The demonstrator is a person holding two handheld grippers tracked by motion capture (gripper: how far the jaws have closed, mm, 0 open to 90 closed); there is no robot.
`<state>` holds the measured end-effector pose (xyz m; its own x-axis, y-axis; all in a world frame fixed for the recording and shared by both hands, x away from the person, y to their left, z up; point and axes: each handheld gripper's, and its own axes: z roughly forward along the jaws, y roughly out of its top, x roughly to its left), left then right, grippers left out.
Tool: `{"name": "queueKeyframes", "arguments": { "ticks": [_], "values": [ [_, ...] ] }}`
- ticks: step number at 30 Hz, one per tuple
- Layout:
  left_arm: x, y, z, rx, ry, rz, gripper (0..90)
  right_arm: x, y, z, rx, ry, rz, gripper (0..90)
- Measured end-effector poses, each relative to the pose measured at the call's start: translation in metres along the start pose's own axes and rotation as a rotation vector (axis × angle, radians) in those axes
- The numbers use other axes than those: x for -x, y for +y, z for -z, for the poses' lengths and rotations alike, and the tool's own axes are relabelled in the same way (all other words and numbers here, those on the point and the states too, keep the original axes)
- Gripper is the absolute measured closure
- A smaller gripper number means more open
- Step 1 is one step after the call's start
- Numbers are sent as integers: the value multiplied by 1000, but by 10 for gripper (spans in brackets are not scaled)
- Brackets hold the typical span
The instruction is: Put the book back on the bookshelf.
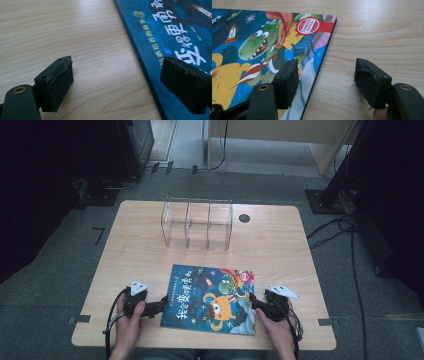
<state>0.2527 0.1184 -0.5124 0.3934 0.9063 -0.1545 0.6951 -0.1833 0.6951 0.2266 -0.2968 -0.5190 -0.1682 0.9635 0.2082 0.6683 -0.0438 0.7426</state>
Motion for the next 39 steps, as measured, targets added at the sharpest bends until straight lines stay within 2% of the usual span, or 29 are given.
{"name": "queueKeyframes", "arguments": {
  "ticks": [6, 8, 10, 11, 13, 17, 18, 19, 20, 22, 28, 30, 31, 32, 33, 34, 39],
  "values": [
    [11, 0, -3, -6, -16, -19, 114, -2, -1, 0, 7, 3, 14, 436],
    [12, 0, -3, -2, -61, -12, 103, -1, -3, 0, 9, 8, 11, 464],
    [16, 1, -5, -8, -68, -18, 99, -1, -3, 0, 15, 27, 9, 529],
    [20, 1, -6, -9, -65, -38, 99, -1, -4, 0, 16, 34, -2, 548],
    [25, 1, -7, -15, -78, -49, 100, -1, -4, 0, 16, 50, -27, 573],
    [31, 1, -8, -18, -98, -72, 143, -3, -4, 0, 3, 78, -43, 617],
    [34, 0, -9, -18, -122, -85, 154, -5, -4, 0, -4, 98, -66, 645],
    [34, 0, -9, -18, -122, -85, 161, -5, -4, 0, -4, 98, -66, 645],
    [35, 1, -9, -18, -157, -78, 170, -5, -4, 0, -12, 115, -100, 661],
    [35, 1, -9, -18, -167, -74, 184, -5, -4, -1, -9, 119, -114, 662],
    [32, 0, -7, -10, -167, -58, 244, -1, -3, -1, -14, 150, -195, 641],
    [31, 0, -7, -6, -170, -51, 251, 3, -2, -1, -22, 178, -248, 641],
    [31, 0, -7, -6, -170, -51, 254, 3, -2, -1, -22, 178, -248, 641],
    [30, 0, -7, -3, -176, -38, 262, 8, -1, 1, -20, 212, -298, 650],
    [30, 0, -7, -3, -176, -38, 274, 8, -1, 1, -20, 212, -298, 650],
    [29, 0, -7, -2, -178, -36, 274, 11, -1, 1, -22, 230, -326, 657],
    [28, -1, -6, 3, -186, -27, 282, 16, -2, -2, -32, 257, -381, 656]
  ]
}}
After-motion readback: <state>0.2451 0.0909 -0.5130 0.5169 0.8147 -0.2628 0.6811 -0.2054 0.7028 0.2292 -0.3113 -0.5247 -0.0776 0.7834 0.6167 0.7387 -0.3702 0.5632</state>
